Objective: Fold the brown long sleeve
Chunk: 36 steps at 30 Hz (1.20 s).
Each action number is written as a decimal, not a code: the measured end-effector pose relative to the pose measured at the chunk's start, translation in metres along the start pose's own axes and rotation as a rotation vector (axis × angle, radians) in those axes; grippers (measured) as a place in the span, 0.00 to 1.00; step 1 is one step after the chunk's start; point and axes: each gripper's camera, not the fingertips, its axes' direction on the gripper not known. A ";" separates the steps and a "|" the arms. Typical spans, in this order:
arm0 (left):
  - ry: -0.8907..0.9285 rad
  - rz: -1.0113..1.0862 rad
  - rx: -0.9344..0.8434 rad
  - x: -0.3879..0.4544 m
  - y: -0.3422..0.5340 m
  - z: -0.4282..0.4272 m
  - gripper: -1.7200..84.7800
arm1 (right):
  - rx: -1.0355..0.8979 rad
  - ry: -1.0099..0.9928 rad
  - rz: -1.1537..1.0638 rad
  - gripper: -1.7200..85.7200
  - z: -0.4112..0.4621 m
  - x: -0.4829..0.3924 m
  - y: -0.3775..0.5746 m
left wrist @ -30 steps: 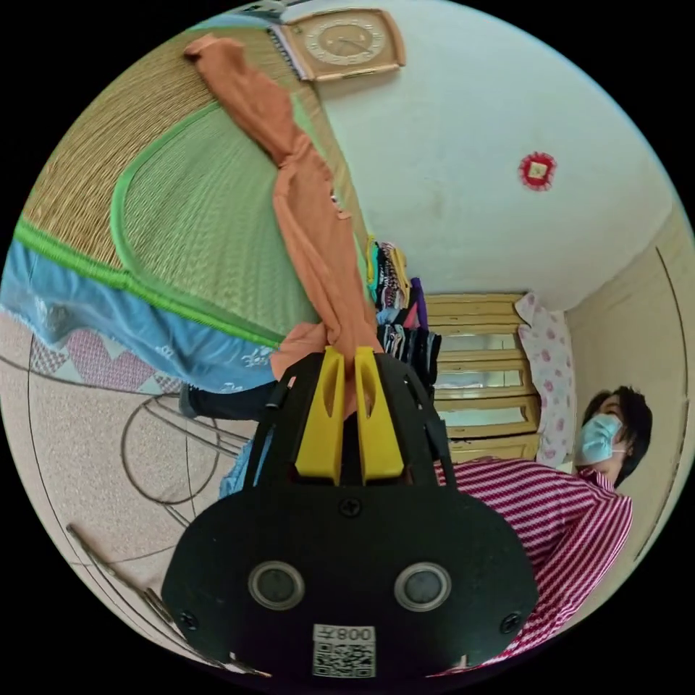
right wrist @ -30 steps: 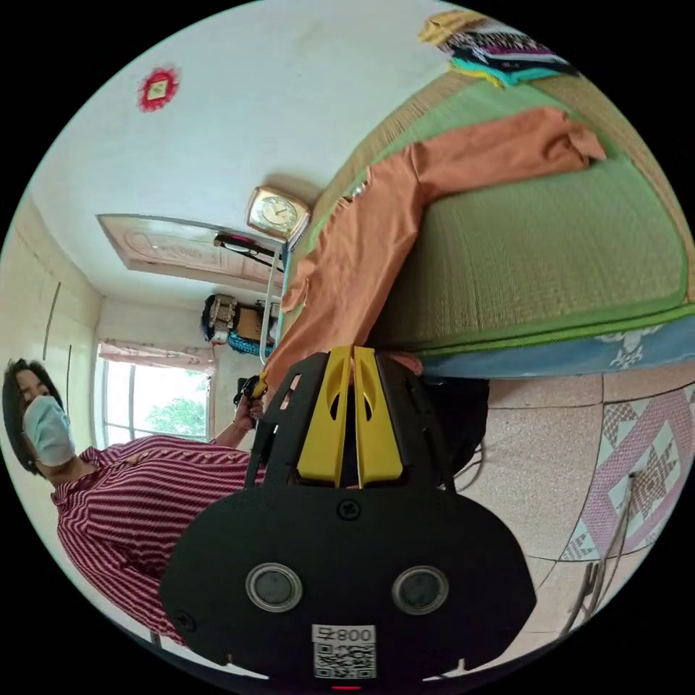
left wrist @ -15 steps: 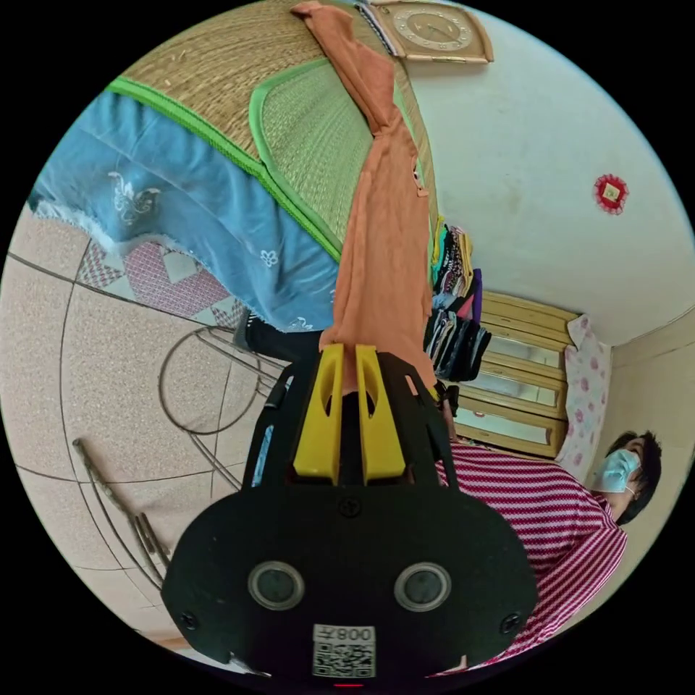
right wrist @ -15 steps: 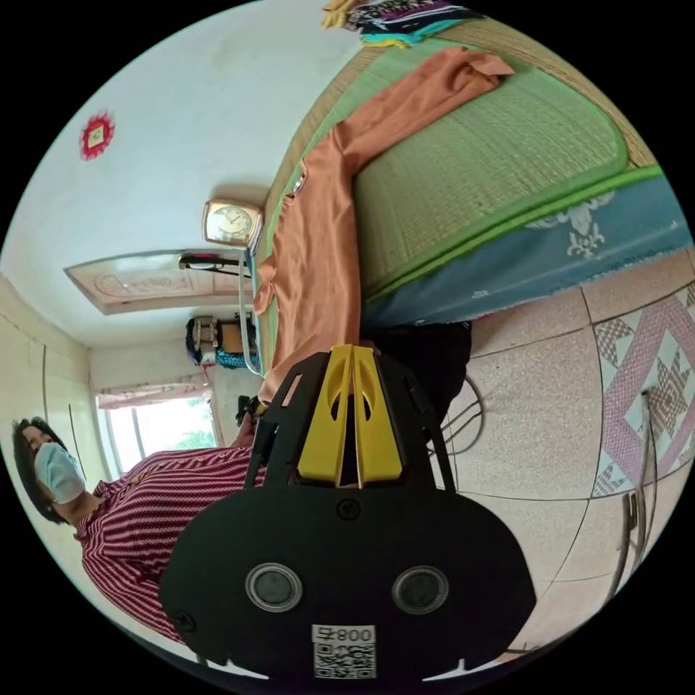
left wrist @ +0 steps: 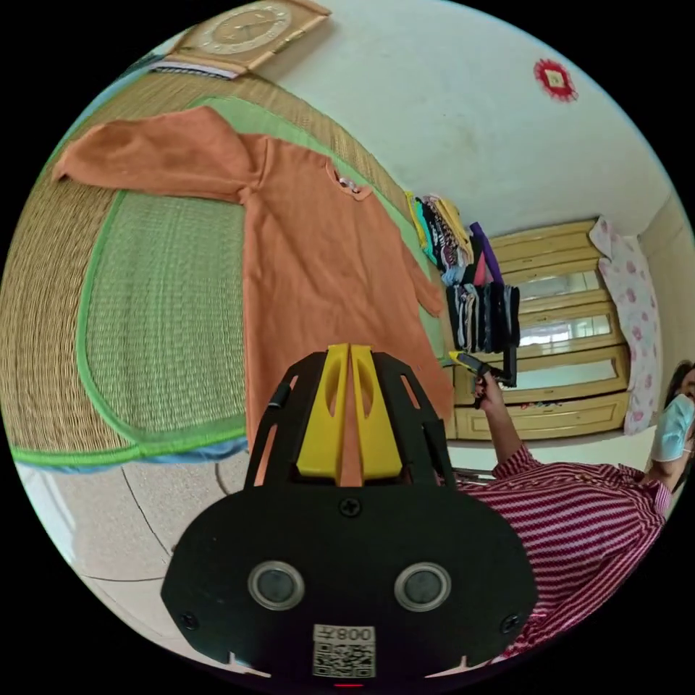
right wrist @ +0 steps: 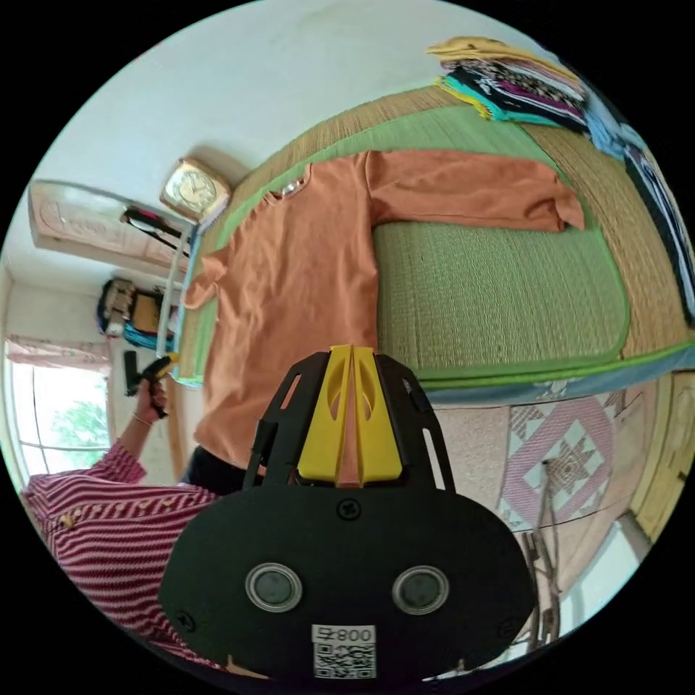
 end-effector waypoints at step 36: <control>-0.352 -0.066 0.074 0.189 -0.138 0.000 0.02 | 0.081 0.043 0.034 0.02 0.116 0.025 -0.254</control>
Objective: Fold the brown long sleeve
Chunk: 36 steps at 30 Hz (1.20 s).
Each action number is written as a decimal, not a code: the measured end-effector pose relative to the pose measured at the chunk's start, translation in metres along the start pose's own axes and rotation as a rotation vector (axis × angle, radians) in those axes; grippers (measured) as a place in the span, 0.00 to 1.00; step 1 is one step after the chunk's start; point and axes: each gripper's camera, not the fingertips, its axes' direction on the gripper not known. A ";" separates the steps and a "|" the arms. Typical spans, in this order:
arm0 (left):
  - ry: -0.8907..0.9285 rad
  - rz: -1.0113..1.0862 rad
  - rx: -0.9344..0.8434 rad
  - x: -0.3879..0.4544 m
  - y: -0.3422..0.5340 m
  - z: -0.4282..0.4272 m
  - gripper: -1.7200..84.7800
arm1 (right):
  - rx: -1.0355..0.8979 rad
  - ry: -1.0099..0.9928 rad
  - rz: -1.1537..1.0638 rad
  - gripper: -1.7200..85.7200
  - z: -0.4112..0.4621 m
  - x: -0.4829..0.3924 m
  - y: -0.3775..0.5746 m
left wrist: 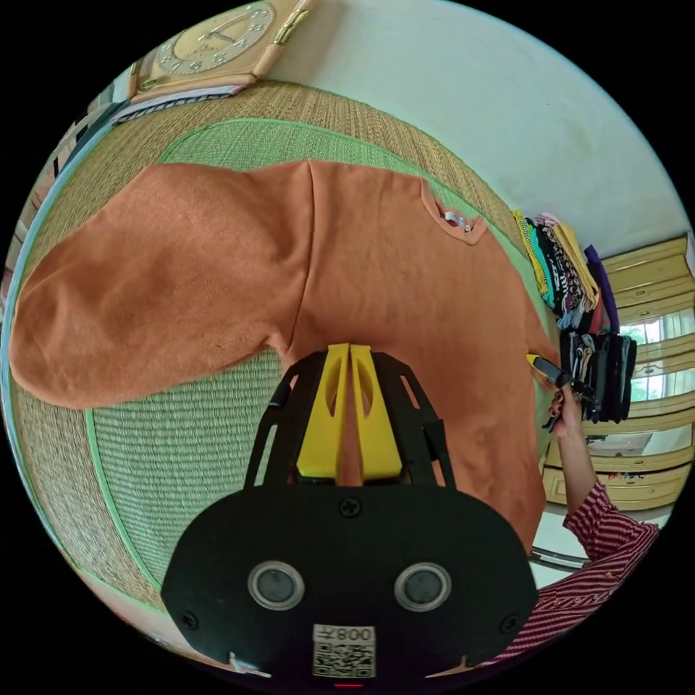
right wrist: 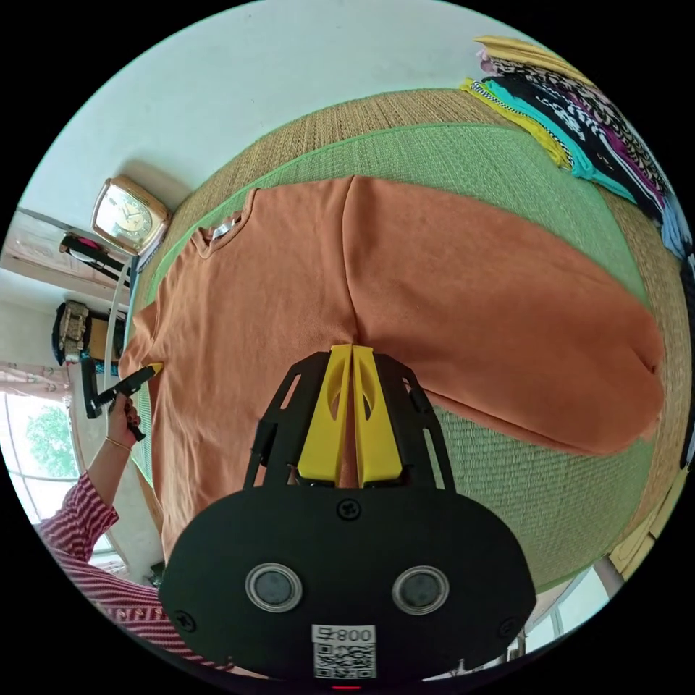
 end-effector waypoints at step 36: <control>0.498 0.451 -0.206 0.160 -0.015 0.004 0.05 | 0.625 -0.565 0.764 0.05 -0.064 0.366 0.195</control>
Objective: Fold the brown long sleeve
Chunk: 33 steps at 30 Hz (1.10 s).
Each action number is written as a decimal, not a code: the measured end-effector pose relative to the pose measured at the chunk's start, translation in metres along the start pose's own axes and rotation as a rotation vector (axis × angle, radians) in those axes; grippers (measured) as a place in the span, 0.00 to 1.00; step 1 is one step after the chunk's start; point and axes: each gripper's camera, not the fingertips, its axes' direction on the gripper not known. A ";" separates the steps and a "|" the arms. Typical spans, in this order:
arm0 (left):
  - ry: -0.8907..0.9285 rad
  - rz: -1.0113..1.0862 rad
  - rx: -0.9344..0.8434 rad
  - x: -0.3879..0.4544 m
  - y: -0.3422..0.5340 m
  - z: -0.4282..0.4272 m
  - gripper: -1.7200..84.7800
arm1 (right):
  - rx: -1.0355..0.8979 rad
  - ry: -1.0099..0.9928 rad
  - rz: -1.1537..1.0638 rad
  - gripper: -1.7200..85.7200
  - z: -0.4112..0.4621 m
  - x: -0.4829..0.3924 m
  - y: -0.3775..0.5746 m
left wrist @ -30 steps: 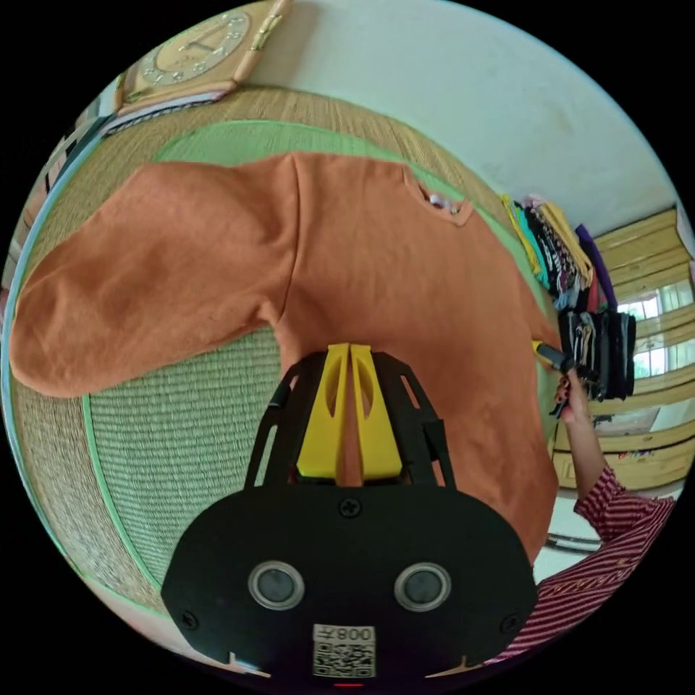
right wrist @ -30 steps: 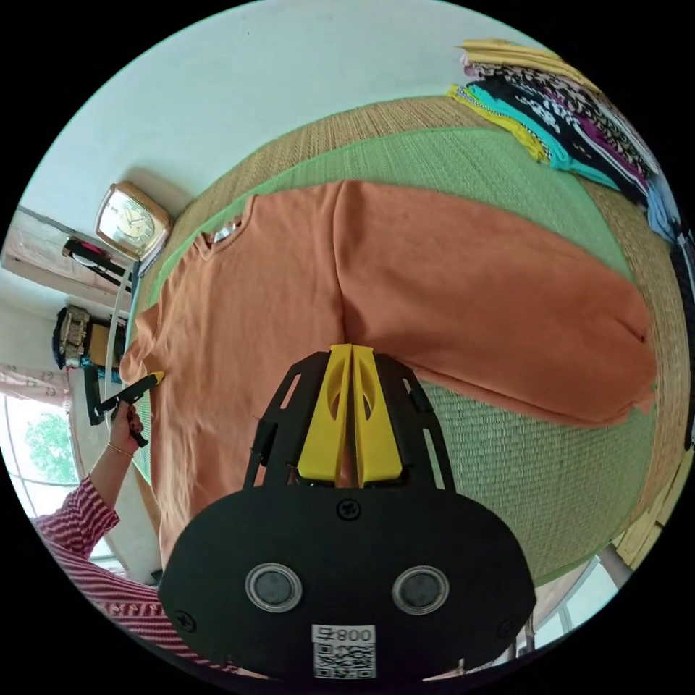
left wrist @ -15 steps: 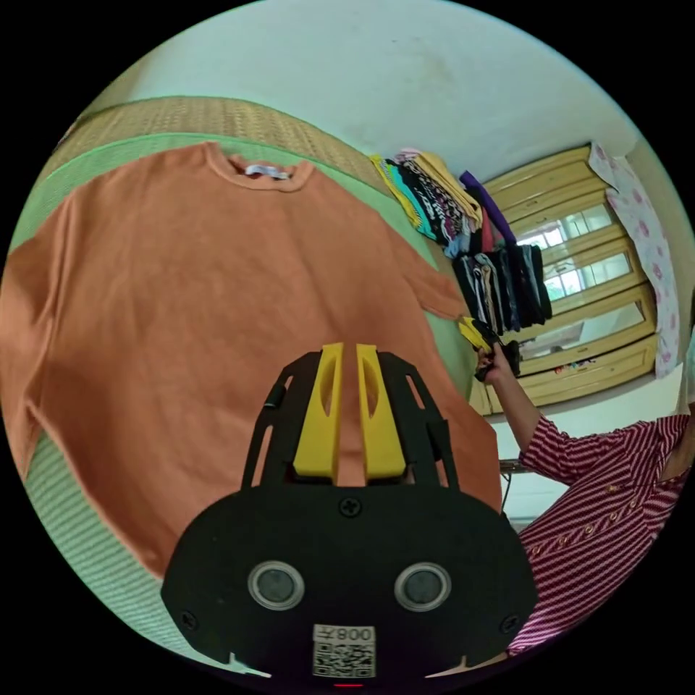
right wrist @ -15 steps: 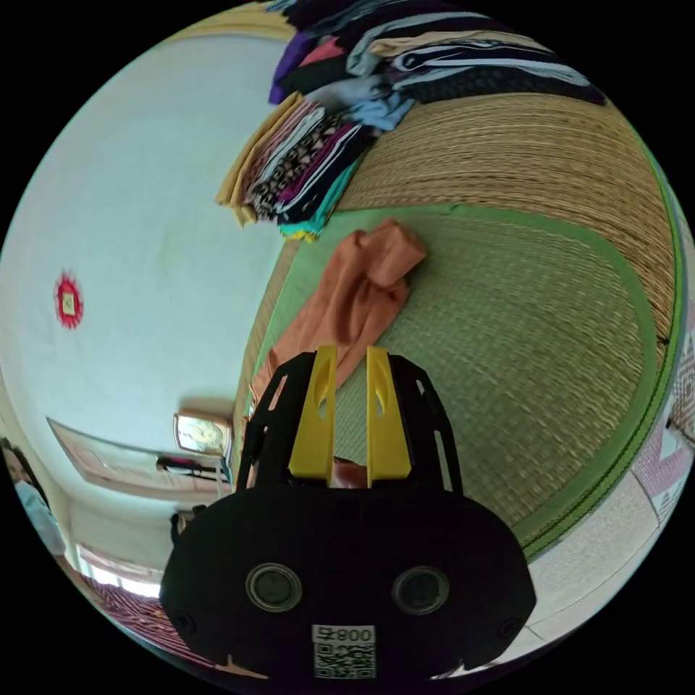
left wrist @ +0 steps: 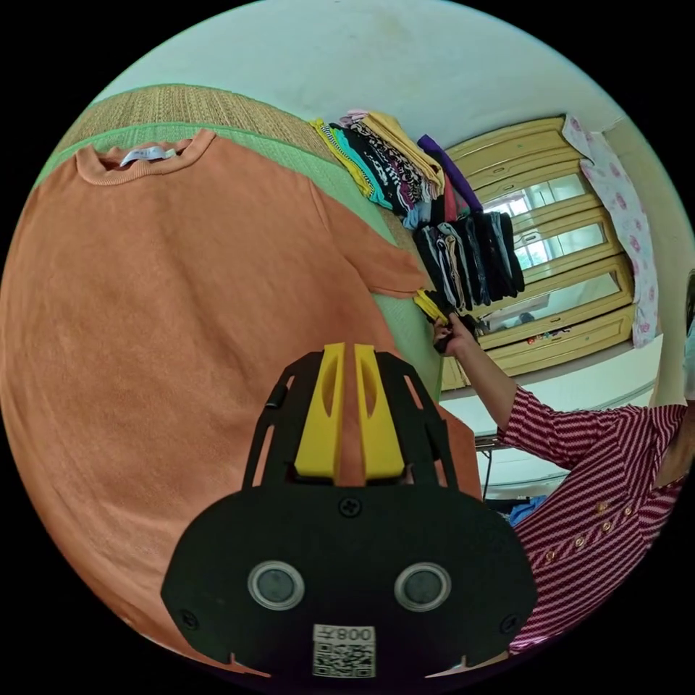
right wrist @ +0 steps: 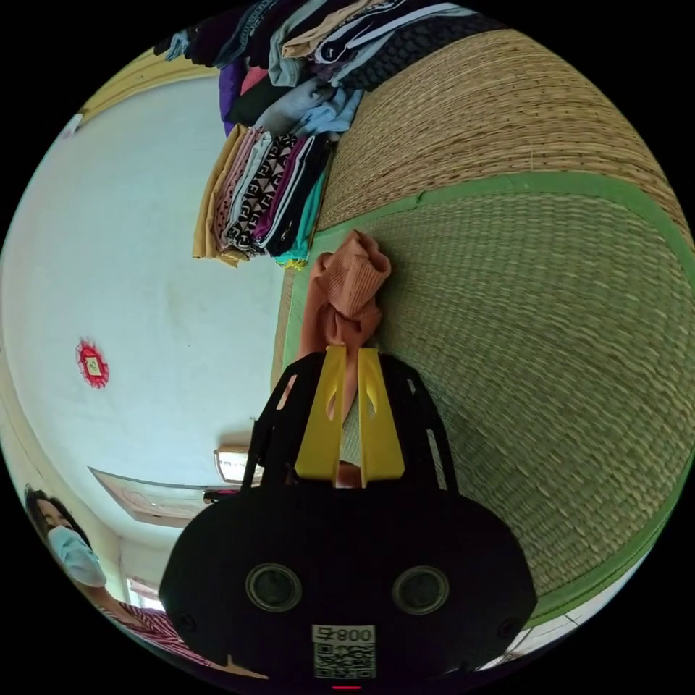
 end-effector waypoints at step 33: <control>0.119 -0.355 0.273 -0.075 0.011 -0.074 0.13 | -0.897 -0.084 -0.722 0.02 0.275 -0.192 0.253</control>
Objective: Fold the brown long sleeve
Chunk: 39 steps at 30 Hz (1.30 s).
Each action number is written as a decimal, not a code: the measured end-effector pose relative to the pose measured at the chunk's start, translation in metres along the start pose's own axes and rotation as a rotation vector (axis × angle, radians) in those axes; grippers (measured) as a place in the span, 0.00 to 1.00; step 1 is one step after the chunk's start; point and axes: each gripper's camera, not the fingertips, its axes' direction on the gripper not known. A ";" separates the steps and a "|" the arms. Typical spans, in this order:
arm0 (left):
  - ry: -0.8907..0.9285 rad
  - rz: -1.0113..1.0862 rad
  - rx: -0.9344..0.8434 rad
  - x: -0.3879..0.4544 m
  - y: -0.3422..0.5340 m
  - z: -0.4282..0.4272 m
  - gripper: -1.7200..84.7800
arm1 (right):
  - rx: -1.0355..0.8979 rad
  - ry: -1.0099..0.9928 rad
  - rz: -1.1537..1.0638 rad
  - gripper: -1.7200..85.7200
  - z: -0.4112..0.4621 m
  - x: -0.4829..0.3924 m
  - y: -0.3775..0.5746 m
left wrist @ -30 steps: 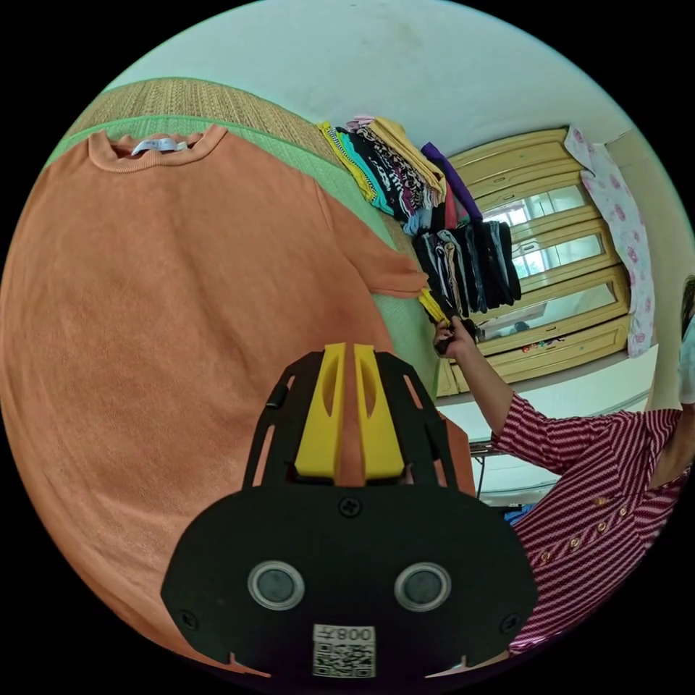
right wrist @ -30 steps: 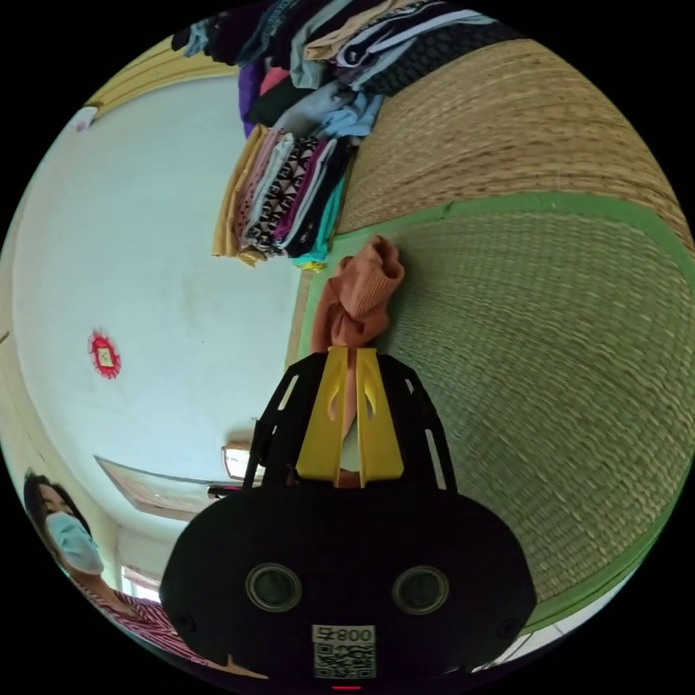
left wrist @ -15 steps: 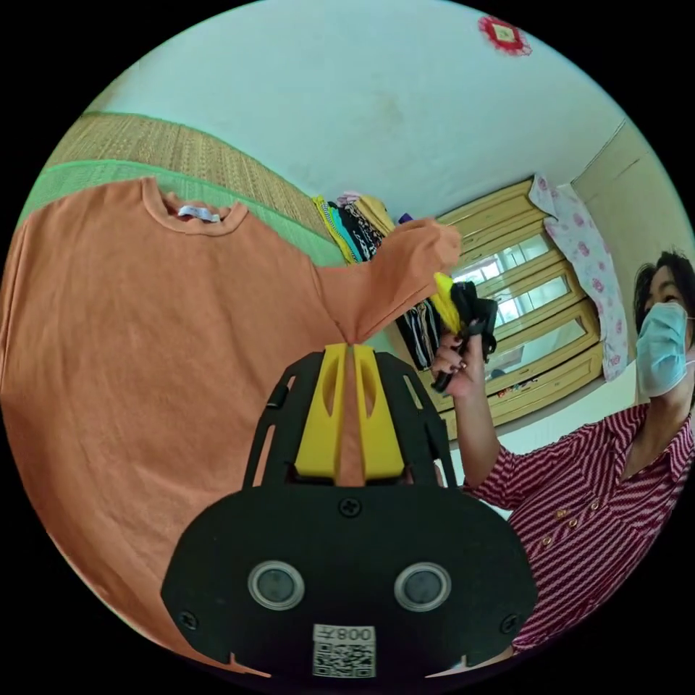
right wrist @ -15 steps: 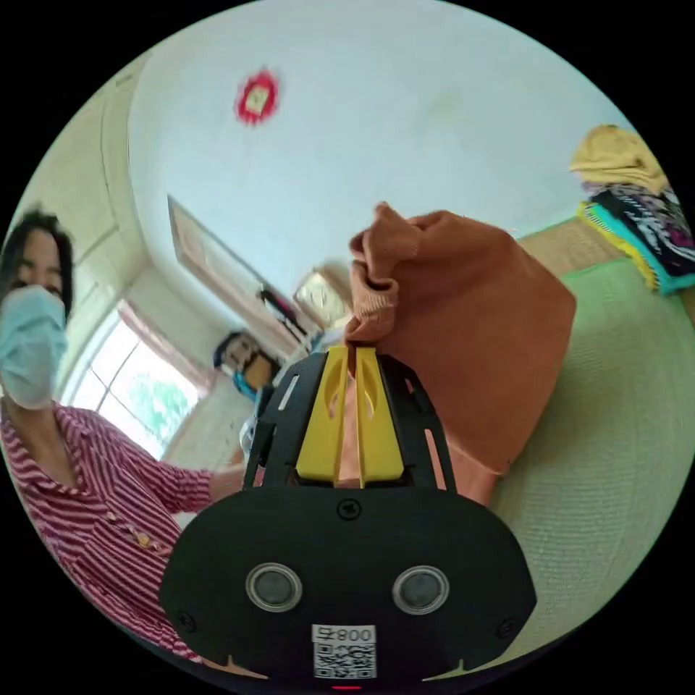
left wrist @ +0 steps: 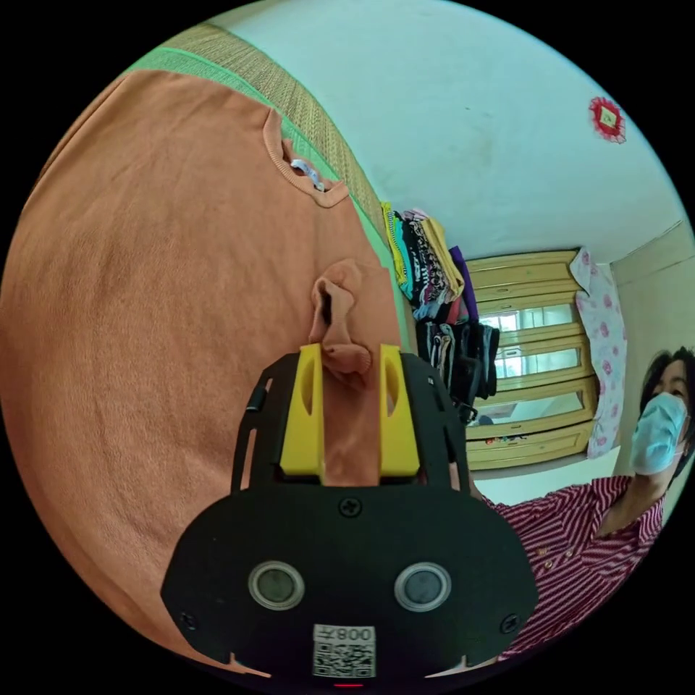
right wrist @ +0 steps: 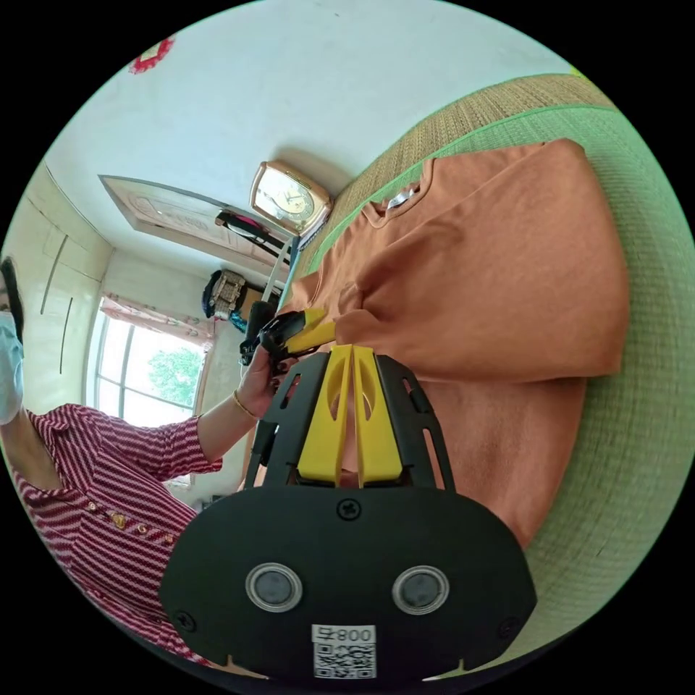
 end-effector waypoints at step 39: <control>-0.257 0.213 -0.051 0.036 -0.031 0.019 0.02 | 0.112 0.534 0.013 0.02 0.012 -0.034 -0.102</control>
